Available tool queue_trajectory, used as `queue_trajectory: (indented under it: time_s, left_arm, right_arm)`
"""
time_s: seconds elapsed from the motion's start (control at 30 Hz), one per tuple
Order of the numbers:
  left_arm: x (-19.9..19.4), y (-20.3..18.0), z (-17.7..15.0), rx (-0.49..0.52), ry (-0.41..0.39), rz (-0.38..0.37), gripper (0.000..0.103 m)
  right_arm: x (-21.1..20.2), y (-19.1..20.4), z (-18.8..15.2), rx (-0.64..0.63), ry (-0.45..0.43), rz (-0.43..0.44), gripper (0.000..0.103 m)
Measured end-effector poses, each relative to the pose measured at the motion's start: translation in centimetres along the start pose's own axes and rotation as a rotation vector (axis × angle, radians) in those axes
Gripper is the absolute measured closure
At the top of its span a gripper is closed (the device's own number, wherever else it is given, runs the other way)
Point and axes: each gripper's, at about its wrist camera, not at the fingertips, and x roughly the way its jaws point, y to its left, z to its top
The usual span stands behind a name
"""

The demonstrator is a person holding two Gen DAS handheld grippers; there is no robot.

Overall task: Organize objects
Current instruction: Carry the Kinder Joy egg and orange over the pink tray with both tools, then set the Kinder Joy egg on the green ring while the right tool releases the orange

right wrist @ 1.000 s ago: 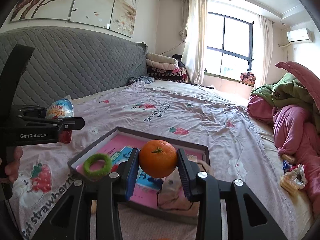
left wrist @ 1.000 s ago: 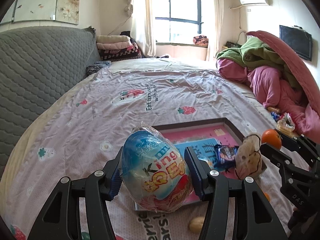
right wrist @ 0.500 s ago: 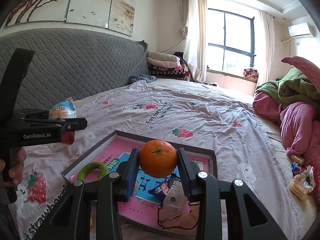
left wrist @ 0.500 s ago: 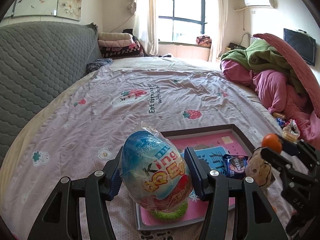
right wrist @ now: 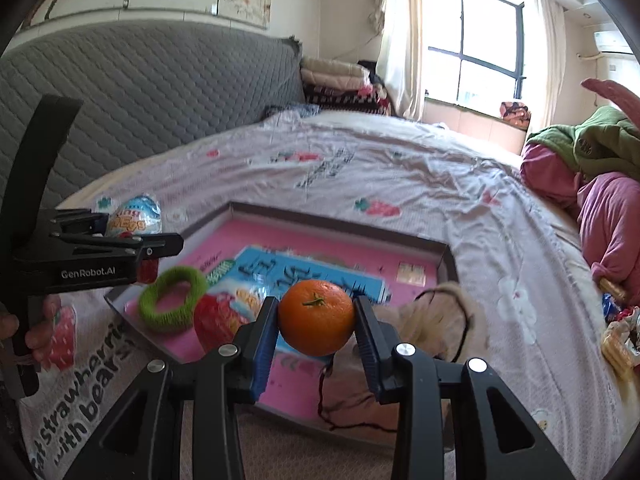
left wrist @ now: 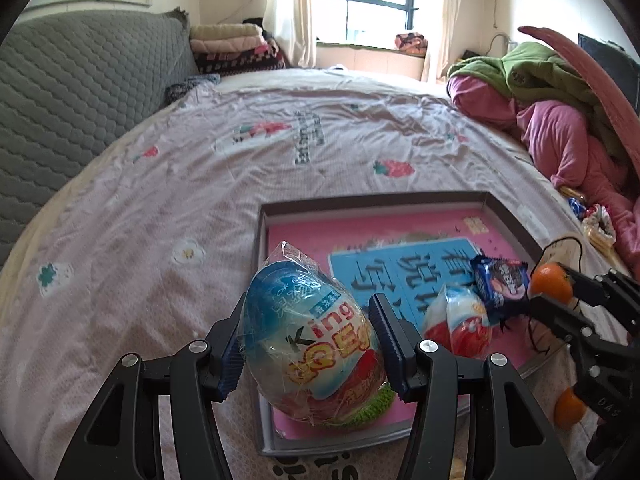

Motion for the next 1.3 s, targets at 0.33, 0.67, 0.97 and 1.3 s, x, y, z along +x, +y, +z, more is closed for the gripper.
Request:
queue_trajectory:
  time_s: [0.33,0.67,0.97,1.3]
  left_arm:
    - [1.2,-1.1,-1.3,0.032,0.045,0.000,0.044]
    - [2.1,-1.5,-1.8,0.055,0.068,0.010,0.044]
    - [2.5,-1.7,-2.2,0.067,0.077,0.026,0.044]
    - [2.4,-1.9,-2.4,0.087,0.071,0.046,0.043]
  right_arm:
    - [1.4,0.2,-1.3,0.013,0.078,0.045,0.065]
    - [3.4,0.8,-2.1,0.006,0.149,0.081,0.065]
    - [3.7,0.1,-2.2,0.053,0.173,0.098,0.065]
    - [3.8,0.0,-2.2,0.076,0.179,0.102,0.065]
